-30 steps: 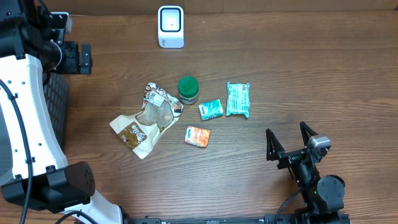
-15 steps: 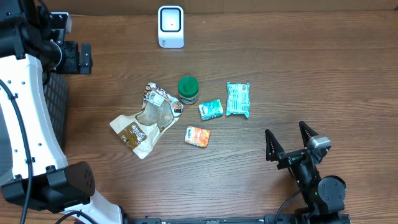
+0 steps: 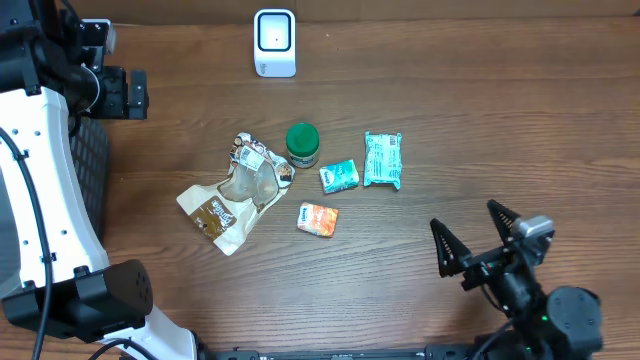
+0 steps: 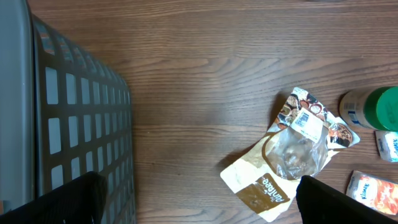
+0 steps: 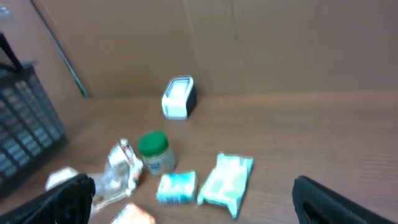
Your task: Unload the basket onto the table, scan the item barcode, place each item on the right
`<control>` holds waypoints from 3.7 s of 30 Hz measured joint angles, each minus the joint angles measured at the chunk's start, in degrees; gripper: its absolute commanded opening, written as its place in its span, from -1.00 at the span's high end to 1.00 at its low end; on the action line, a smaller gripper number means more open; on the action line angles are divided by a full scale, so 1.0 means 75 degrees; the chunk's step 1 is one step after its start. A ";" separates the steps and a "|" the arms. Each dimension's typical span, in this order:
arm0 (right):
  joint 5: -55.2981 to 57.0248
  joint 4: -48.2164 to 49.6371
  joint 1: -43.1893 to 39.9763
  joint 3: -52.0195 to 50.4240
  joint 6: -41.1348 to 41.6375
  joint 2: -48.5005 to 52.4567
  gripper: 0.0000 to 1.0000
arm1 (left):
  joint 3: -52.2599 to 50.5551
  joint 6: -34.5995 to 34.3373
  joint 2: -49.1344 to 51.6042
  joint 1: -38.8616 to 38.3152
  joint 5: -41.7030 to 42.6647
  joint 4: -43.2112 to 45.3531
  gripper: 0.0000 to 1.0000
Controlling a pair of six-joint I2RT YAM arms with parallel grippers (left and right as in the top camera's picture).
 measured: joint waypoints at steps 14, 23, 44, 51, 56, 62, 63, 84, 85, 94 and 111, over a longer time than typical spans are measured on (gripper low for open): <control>-0.0131 -0.4377 0.0000 0.5013 -0.0003 0.3640 -1.00 | -0.0015 0.0000 0.0003 0.0000 -0.0006 0.0003 -0.99; -0.0653 -0.5327 0.0000 0.5520 -0.0006 0.5004 -1.00 | -0.0015 0.0000 0.0003 0.0000 -0.0006 0.0003 -0.99; -0.1711 -0.5482 0.0000 0.7350 0.0329 0.8483 -1.00 | -0.0017 0.0000 0.0003 0.0000 -0.0006 0.0006 -0.99; -0.1195 -0.5598 -0.0152 0.8142 0.0650 1.0019 -0.90 | -0.0017 0.0000 0.0003 0.0000 -0.0006 0.0003 -0.99; -0.1209 -0.5569 -0.0656 0.8142 0.0764 1.0809 -0.79 | -0.0017 0.0000 0.0003 0.0000 -0.0006 0.0006 -0.99; -0.1445 -0.5307 -0.1049 0.8142 0.0670 1.1389 -0.72 | -0.0017 0.0000 0.0003 0.0000 -0.0006 0.0006 -0.99; -0.1480 -0.5278 -0.1049 0.8142 0.0641 1.1465 -0.64 | -0.0017 0.0000 0.0003 0.0000 -0.0006 0.0006 -0.99; -0.2343 -0.2407 -0.1049 0.6228 0.1081 1.3088 -0.24 | -0.0017 0.0000 0.0003 0.0000 -0.0006 0.0006 -0.99; -0.2396 -0.2328 -0.1049 0.6207 0.1090 1.3207 -0.22 | -0.0017 0.0000 0.0003 0.0000 -0.0006 0.0003 -0.99; -0.3165 -0.1469 -0.1049 0.6204 0.0898 1.4394 -0.20 | -0.0017 0.0000 0.0003 0.0000 -0.0006 0.0006 -0.99; -0.3832 -0.1023 -0.0393 0.6237 0.1492 1.4965 0.71 | -0.0020 0.0000 0.0003 0.0000 -0.0006 0.0006 -0.99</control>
